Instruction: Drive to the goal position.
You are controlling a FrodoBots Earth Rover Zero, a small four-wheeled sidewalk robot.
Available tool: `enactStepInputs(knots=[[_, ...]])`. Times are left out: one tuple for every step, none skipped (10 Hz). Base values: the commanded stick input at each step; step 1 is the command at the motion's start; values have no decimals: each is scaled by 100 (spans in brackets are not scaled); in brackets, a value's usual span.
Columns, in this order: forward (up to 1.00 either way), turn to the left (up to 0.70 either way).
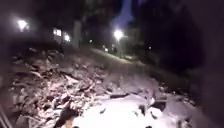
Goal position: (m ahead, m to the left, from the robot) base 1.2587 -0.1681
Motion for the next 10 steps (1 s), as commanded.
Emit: enactStepInputs(knots=[[70, 0], [70, 0], [70, 0], [70, 0], [70, 0], [70, 0], [70, 0], [70, 0], [70, 0], [70, 0]])
